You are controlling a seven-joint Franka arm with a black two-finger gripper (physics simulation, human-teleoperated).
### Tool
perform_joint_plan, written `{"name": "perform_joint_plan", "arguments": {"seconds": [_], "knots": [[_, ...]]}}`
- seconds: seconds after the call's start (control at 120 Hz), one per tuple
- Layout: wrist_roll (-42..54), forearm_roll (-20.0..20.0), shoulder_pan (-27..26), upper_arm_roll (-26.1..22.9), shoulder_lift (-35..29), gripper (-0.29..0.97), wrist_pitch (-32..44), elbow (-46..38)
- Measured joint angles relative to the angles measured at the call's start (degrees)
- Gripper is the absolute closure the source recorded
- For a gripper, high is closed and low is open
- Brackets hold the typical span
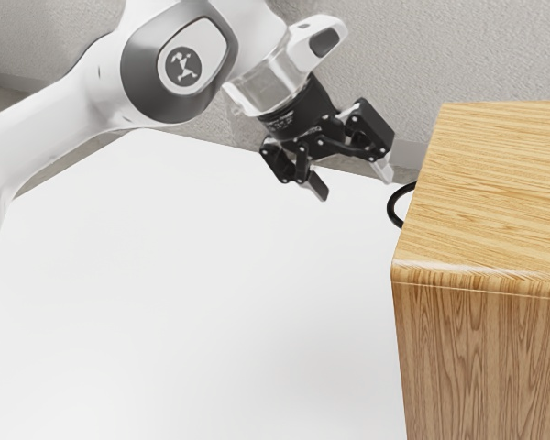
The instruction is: Pull the drawer handle with one arm to open the drawer
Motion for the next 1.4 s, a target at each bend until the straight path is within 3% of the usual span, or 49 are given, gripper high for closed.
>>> {"name": "perform_joint_plan", "arguments": {"seconds": [0.842, 1.4], "knots": [[-4.2, -1.0, -2.1, 0.4, -0.6, 0.00, 3.5, -5.2], [-5.0, -1.3, -0.7, 0.9, -3.1, 0.00, 4.6, -10.7]]}}
